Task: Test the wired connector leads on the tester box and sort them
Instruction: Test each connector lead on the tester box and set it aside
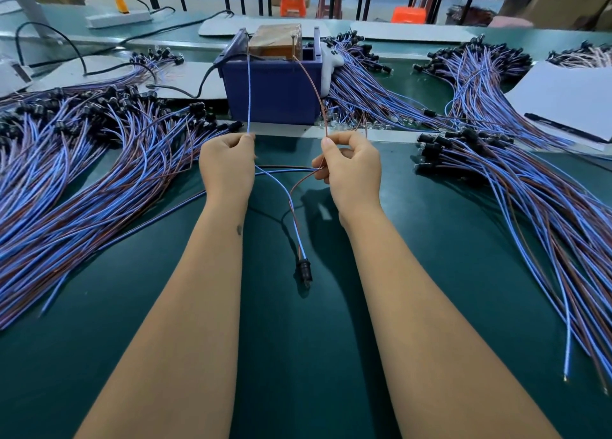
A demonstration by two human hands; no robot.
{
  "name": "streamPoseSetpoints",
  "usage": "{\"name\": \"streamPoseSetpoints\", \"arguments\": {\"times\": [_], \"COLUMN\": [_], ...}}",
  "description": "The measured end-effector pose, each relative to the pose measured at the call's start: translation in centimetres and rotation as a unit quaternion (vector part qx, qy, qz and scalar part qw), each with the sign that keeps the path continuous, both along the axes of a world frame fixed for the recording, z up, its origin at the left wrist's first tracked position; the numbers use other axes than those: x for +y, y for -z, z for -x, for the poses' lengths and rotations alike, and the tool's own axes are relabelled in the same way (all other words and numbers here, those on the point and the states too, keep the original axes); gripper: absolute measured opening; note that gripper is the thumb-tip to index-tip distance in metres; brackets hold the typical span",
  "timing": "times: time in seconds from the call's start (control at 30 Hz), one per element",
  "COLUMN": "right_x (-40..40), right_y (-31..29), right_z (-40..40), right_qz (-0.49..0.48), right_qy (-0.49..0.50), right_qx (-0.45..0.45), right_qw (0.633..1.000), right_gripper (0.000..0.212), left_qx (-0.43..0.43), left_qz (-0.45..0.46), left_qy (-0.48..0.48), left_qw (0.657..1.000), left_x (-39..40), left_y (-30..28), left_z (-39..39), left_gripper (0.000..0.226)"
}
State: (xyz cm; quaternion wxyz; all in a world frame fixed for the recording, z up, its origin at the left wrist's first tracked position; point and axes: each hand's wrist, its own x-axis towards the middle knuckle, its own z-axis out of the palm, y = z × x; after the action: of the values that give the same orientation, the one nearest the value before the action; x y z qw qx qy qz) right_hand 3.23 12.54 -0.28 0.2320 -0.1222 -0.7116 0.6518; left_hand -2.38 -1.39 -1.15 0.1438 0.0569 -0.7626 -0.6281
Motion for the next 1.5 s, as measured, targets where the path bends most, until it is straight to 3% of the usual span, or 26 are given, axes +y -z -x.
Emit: {"name": "streamPoseSetpoints", "arguments": {"times": [0.17,0.37,0.77,1.3,1.5], "right_x": [0.01,0.09,-0.03,-0.04,-0.22], "right_y": [0.0,0.02,0.08,0.22,0.17], "right_z": [0.01,-0.03,-0.12,0.04,-0.17], "right_qz": [0.003,0.0,0.002,-0.015,-0.02], "right_qy": [-0.001,-0.004,-0.004,-0.002,0.007], "right_qx": [-0.002,0.0,-0.003,-0.004,0.021], "right_qw": [1.0,1.0,1.0,1.0,1.0], "right_gripper": [0.015,0.015,0.014,0.015,0.017], "left_qx": [0.011,0.013,-0.004,-0.004,0.005], "left_qz": [-0.014,-0.008,-0.043,-0.047,-0.099], "left_qy": [0.005,0.017,0.014,0.015,0.085], "left_qw": [1.0,1.0,0.999,0.999,0.991], "left_x": [-0.14,-0.03,-0.23,-0.28,0.02], "left_y": [0.04,-0.03,0.07,-0.06,-0.49], "left_z": [0.15,0.07,0.5,0.27,-0.28], "left_gripper": [0.032,0.014,0.025,0.02,0.02]}}
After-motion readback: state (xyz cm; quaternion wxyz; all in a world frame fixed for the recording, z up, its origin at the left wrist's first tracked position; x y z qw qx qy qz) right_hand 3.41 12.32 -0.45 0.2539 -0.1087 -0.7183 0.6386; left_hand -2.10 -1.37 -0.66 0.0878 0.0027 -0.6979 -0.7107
